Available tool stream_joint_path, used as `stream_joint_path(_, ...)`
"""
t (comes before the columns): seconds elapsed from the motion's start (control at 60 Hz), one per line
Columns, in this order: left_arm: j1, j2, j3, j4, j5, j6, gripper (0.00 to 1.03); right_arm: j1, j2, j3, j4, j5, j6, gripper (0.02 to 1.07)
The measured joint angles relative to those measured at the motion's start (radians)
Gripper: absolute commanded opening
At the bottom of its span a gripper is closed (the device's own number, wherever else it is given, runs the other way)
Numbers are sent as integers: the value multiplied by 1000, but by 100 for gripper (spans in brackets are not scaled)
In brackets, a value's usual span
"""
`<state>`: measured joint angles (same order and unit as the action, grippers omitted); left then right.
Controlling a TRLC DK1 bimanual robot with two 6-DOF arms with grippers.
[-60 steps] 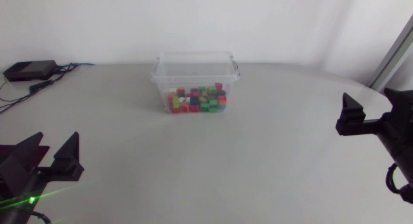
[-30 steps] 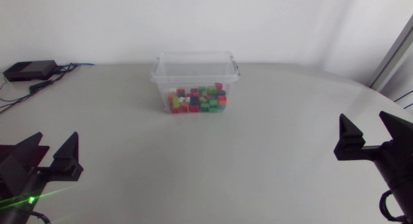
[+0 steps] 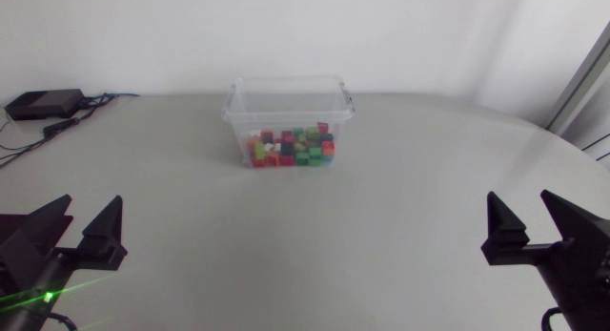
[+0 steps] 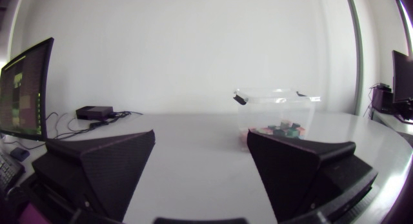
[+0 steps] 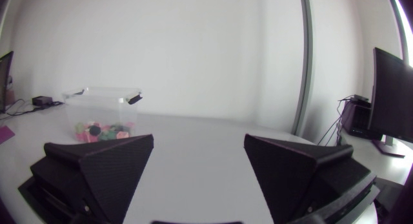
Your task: Place the duplo bricks in the container
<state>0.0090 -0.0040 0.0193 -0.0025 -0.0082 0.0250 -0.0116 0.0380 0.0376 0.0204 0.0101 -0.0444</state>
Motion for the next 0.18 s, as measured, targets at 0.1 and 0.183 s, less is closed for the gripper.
stream_joint_path(0.1, -3, 0, 0, 0, 3, 0, 99, 5, -27, -18, -17, -7, 16, 103)
stream_joint_path(0.183, -4, 0, 0, 0, 3, 0, 99, 5, -33, -18, -17, -7, 17, 103)
